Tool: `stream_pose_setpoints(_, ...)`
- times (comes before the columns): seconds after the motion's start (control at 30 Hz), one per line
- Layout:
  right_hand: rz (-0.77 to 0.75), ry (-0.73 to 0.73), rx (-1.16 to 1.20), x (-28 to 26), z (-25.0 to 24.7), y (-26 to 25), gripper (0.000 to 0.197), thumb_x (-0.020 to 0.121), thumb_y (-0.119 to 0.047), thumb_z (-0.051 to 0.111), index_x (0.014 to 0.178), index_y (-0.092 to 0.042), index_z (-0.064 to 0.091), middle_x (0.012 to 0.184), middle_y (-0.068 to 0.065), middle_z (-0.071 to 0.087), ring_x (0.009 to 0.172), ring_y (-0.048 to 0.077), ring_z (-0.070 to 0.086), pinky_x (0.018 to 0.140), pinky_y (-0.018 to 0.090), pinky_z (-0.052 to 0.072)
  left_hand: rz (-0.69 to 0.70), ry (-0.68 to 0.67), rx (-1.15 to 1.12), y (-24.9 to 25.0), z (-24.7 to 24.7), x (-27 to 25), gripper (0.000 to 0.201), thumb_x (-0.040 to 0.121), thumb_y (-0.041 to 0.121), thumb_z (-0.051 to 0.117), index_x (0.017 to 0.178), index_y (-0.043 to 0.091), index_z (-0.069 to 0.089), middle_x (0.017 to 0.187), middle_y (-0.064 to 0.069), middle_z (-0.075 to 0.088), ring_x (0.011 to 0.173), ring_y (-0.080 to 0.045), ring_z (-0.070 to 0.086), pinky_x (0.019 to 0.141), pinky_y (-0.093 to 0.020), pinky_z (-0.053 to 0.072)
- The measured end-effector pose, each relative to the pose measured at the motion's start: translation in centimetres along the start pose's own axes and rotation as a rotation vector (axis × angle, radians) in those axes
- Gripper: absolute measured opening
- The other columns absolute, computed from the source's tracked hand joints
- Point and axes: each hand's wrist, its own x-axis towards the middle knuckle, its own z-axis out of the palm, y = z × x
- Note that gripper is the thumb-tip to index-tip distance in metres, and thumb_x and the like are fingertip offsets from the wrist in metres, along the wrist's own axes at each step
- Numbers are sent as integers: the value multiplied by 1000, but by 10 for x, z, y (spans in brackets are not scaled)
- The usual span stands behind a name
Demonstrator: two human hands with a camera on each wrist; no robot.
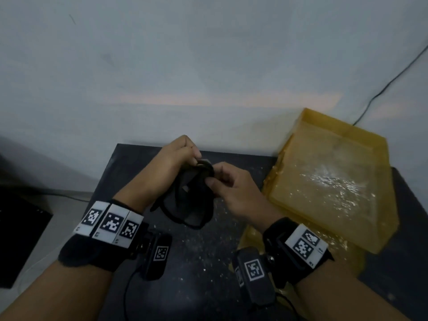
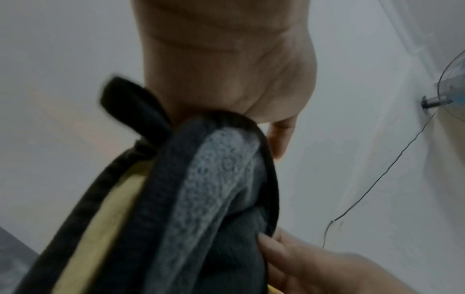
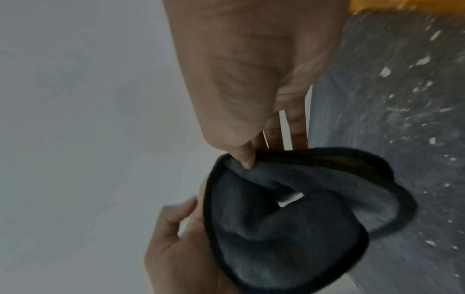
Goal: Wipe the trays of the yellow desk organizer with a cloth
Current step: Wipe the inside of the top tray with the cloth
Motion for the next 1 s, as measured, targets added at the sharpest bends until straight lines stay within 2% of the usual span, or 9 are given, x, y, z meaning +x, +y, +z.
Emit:
stream_pose_setpoints(0.1, 94, 109, 96, -36, -25, -5, 16, 93, -8, 57, 88, -16, 70, 80, -3, 68, 78, 15, 62, 73, 34, 48, -14, -79, 56, 10, 20, -14, 23, 68, 17, 48, 87, 14, 60, 79, -12, 54, 69, -21, 48, 65, -35, 35)
stream_pose_setpoints(0.2, 160, 67, 149, -71, -48, -11, 15, 85, -22, 55, 88, -17, 69, 82, 2, 67, 79, 19, 62, 73, 34, 45, 43, -200, 163, 19, 42, -26, 27, 69, 6, 54, 94, 12, 60, 67, -9, 51, 61, -19, 43, 58, -30, 33)
stream_pose_setpoints(0.27, 163, -6, 133, -95, -60, -16, 16, 96, -28, 57, 89, -19, 67, 83, 2, 65, 80, 19, 60, 74, 36, 42, 78, -288, 199, 25, 61, -31, 25, 75, 3, 64, 98, 10, 61, 66, -7, 52, 59, -18, 44, 54, -28, 35)
stream_pose_setpoints(0.37, 177, -9, 140, -127, -81, -14, 17, 100, -26, 58, 87, -19, 67, 81, 1, 59, 80, 18, 56, 72, 32, 40, 123, -364, 258, 32, 91, -36, 25, 81, 1, 75, 101, 10, 66, 69, -7, 59, 61, -17, 52, 56, -22, 41)
stream_pose_setpoints(0.53, 254, 62, 197, -160, -107, 0, 9, 89, -28, 68, 83, -21, 68, 82, 4, 60, 80, 20, 54, 78, 36, 40, 173, -451, 362, 32, 131, -37, 27, 78, 3, 80, 101, 13, 70, 71, -4, 64, 58, -13, 54, 54, -21, 43)
stream_pose_setpoints(0.7, 217, 192, 20, -179, -134, 9, 8, 96, -24, 65, 88, -21, 68, 80, 0, 66, 76, 14, 60, 74, 34, 47, 242, -502, 648, 30, 160, -25, 2, 87, 27, 73, 86, 25, 73, 74, 4, 71, 60, -6, 62, 57, -20, 46)
stream_pose_setpoints(0.83, 266, 115, -224, -192, -151, 9, 11, 88, -15, 75, 97, -19, 70, 77, -12, 67, 68, 1, 59, 67, 21, 46, 212, -578, 565, 18, 177, -20, 8, 94, 32, 63, 90, 26, 64, 81, -7, 70, 75, -31, 63, 68, -45, 50)
stream_pose_setpoints(0.93, 372, 145, -321, -208, -168, 7, 18, 82, -10, 77, 86, -27, 73, 79, -10, 70, 69, 0, 61, 66, 19, 48, 194, -652, 502, 11, 191, -19, 8, 94, 35, 62, 93, 27, 59, 70, -17, 62, 58, -25, 45, 58, -37, 39)
stream_pose_setpoints(1.0, 418, 263, -372, -216, -175, 8, 11, 82, -18, 78, 81, -28, 75, 76, -10, 69, 69, 1, 61, 65, 19, 47, 169, -707, 431, 11, 200, -17, 9, 94, 31, 63, 95, 23, 59, 66, -10, 62, 59, -19, 46, 58, -33, 38)
